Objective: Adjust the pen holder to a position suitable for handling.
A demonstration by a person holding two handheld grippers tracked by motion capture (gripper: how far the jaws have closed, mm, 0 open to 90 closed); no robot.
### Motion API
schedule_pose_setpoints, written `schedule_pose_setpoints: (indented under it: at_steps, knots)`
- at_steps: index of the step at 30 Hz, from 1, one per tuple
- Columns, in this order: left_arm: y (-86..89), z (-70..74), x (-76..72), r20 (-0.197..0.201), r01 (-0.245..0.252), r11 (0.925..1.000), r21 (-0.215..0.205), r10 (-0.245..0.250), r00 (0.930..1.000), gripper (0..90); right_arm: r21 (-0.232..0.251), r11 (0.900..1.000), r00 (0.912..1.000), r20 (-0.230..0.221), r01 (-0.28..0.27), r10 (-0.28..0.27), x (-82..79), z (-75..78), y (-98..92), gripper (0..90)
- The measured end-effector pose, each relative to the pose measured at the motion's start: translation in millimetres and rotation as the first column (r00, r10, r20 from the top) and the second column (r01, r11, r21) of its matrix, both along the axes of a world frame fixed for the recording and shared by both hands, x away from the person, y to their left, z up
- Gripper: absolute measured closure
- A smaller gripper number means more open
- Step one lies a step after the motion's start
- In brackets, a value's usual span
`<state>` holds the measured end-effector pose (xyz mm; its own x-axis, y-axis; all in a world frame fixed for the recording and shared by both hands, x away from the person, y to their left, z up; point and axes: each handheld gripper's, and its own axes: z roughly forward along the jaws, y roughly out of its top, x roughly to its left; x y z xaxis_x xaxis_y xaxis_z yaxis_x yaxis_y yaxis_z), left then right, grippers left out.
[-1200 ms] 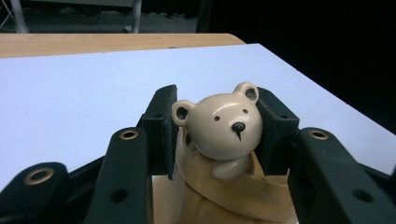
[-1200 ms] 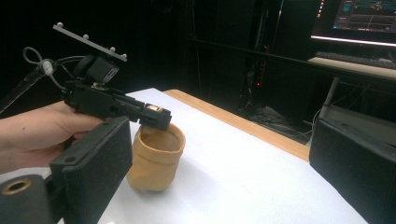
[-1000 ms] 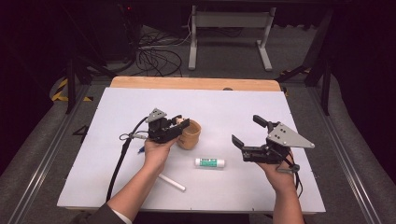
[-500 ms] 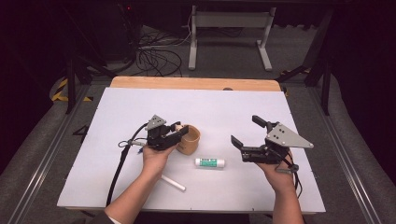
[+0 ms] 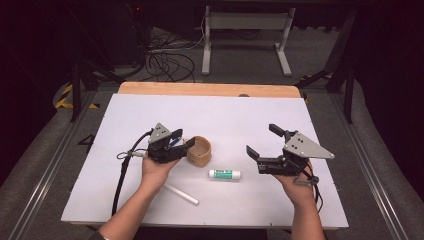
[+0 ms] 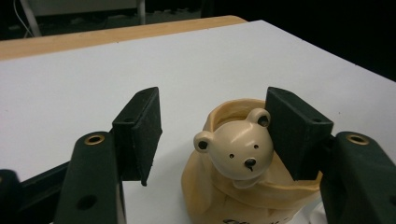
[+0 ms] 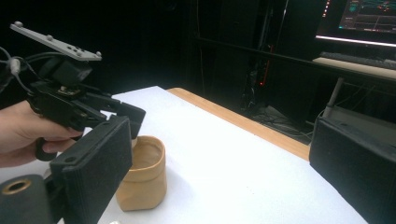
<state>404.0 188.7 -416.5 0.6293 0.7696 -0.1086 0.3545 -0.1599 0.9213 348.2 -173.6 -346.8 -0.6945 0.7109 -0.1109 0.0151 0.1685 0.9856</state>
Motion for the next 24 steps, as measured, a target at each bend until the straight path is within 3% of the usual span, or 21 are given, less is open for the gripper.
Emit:
schedule_pose_setpoints:
  at_steps: [4, 8, 11, 19, 24]
  knots:
    - [4.5, 3.4, -4.1, 0.035, 0.001, 0.9999, 0.016, -0.002, 0.9994, 34.6, 0.000, 1.000, 1.0000, 0.004, 0.000, 0.000, -0.1, 0.1, -0.1, 6.8]
    - [15.5, 12.9, -8.8, 0.080, -0.017, 0.9997, -0.017, 0.018, 0.9967, 34.2, -0.001, 1.000, 1.0000, 0.001, 0.003, -0.003, 0.0, -0.2, 0.1, 6.8]
    - [20.8, 15.8, -8.5, 0.090, -0.027, 0.9994, -0.023, 0.029, 0.9956, 34.3, -0.003, 1.000, 1.0000, 0.002, 0.002, -0.002, -0.3, -0.1, 0.5, 6.8]
    - [39.3, 14.1, 1.2, 0.080, -0.071, 0.9972, 0.025, 0.068, 0.9945, 34.6, -0.003, 1.000, 1.0000, 0.003, -0.001, 0.001, -0.5, -0.1, 1.2, 6.8]
    - [41.8, 9.3, 6.2, 0.056, -0.065, 0.9969, 0.045, 0.062, 0.9965, 34.8, -0.009, 1.000, 1.0000, 0.001, -0.003, 0.003, -0.6, -0.7, 2.0, 6.9]
